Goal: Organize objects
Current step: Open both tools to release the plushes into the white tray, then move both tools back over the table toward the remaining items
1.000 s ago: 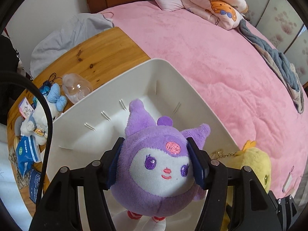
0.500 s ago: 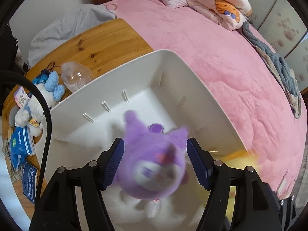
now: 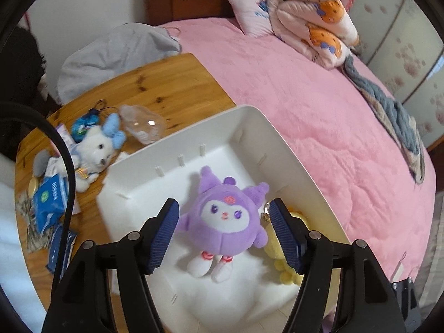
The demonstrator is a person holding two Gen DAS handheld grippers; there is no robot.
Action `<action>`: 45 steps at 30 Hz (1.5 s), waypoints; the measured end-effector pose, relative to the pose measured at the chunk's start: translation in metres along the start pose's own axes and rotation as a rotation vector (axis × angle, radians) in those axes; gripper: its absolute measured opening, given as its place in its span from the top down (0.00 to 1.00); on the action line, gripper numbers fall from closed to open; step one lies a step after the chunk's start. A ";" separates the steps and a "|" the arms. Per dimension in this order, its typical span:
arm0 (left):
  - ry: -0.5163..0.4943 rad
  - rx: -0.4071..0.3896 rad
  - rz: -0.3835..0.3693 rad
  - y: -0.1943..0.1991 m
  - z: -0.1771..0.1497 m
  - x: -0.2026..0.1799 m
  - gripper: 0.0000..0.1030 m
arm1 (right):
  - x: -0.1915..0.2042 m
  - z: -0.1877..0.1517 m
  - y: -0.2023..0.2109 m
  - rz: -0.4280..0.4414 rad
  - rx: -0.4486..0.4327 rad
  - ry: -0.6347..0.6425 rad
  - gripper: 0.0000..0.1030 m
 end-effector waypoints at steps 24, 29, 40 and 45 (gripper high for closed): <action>0.202 -0.257 0.081 0.145 -0.091 0.112 0.30 | 0.089 -0.017 0.103 0.214 -0.147 0.102 0.21; 0.193 -0.327 0.138 0.171 -0.114 0.124 0.30 | 0.097 -0.023 0.120 0.270 -0.193 0.095 0.21; 0.270 -0.339 0.187 0.206 -0.137 0.171 0.30 | 0.114 -0.008 0.141 0.410 -0.181 0.129 0.19; 0.304 -0.351 0.227 0.208 -0.147 0.194 0.27 | 0.135 0.015 0.150 0.416 -0.226 0.166 0.19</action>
Point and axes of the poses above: each gripper's, at about its wrist camera, not at the fingertips, and y roughly against the way its jaws point, x to its left, z to its top, the point moved 1 cm from there along -y, roughly the way its jaws point, and after that the axes turned 13 degrees about z, right-handed, at the moved point
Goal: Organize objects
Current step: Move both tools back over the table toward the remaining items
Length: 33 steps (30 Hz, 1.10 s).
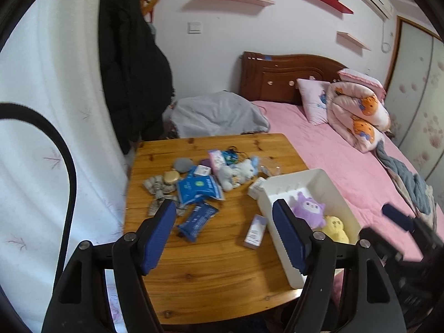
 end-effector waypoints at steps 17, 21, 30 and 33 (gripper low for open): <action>0.006 -0.033 0.069 -0.026 0.023 0.061 0.27 | 0.041 0.059 -0.072 -0.022 0.015 -0.009 0.19; -0.013 -0.036 0.065 -0.032 0.031 0.062 0.27 | 0.052 0.054 -0.089 -0.019 0.026 -0.022 0.19; -0.056 0.002 0.035 -0.060 0.030 0.053 0.27 | 0.059 0.041 -0.117 -0.066 0.065 -0.027 0.19; -0.057 0.044 0.024 -0.076 0.028 0.051 0.27 | 0.052 0.034 -0.128 -0.090 0.084 -0.047 0.19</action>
Point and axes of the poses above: each gripper's, at about its wrist camera, not at the fingertips, and y roughly against the way its jaws point, x to its left, z to its top, the point moved 1 cm from there along -y, roughly the way its jaws point, and after that the axes turned 13 degrees about z, right-handed, at the moved point
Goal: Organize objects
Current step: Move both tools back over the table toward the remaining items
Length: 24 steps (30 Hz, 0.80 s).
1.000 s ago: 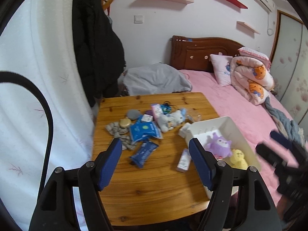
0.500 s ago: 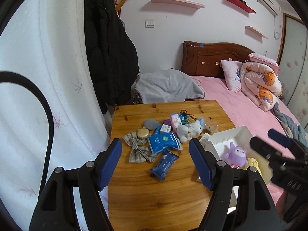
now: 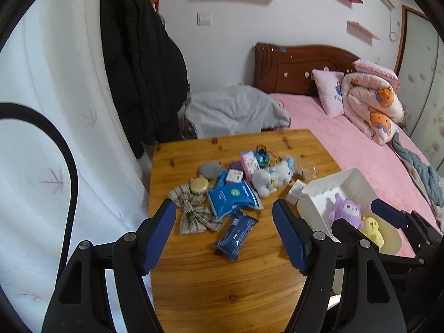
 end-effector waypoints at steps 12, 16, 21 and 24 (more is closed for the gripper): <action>-0.059 0.104 -0.043 -0.062 -0.022 -0.019 0.27 | -0.040 -0.042 -0.048 -0.143 0.048 -0.158 0.19; -0.098 0.128 -0.062 -0.084 -0.032 -0.029 0.27 | -0.044 -0.057 -0.062 -0.199 0.044 -0.166 0.19; -0.137 0.159 -0.086 -0.112 -0.044 -0.038 0.27 | -0.039 -0.073 -0.077 -0.252 0.032 -0.132 0.19; -0.149 0.188 -0.102 -0.131 -0.052 -0.040 0.27 | -0.035 -0.084 -0.085 -0.285 0.012 -0.105 0.19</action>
Point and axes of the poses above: each gripper's, at about its wrist camera, not at the fingertips, and y roughly against the way its jaws point, x to its left, z to its top, the point moved 1 cm from there along -y, roughly the way its jaws point, and after that the axes turned 13 degrees about z, right-handed, at the moved point
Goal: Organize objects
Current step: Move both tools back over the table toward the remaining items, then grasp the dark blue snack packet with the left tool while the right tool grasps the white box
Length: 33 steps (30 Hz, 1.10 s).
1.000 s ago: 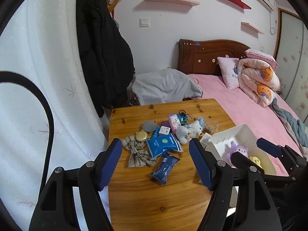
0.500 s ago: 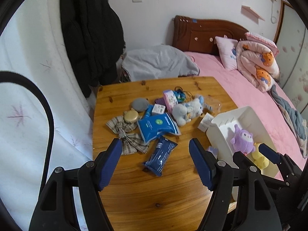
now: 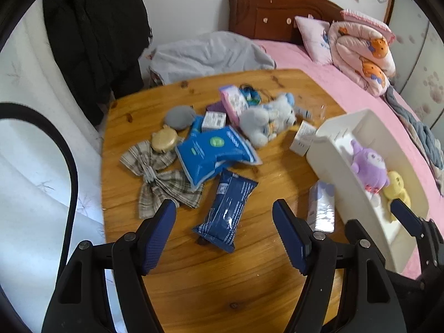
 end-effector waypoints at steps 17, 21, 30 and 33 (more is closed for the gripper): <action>-0.058 0.107 -0.072 -0.062 -0.004 -0.014 0.27 | -0.013 -0.030 -0.055 -0.077 0.102 -0.088 0.19; -0.092 0.124 -0.074 -0.073 -0.003 -0.022 0.27 | -0.017 -0.038 -0.071 -0.086 0.136 -0.121 0.19; -0.122 0.185 -0.051 -0.104 -0.005 -0.029 0.27 | -0.024 -0.046 -0.098 -0.125 0.184 -0.143 0.19; -0.119 0.205 -0.049 -0.113 -0.007 -0.030 0.27 | -0.027 -0.049 -0.108 -0.140 0.207 -0.152 0.19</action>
Point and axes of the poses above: each gripper's, at about its wrist camera, not at the fingertips, and y roughly against the way its jaws point, x to its left, z to its top, the point moved 1 cm from there along -y, roughly the way its jaws point, and after that the axes turned 13 degrees about z, right-handed, at the moved point
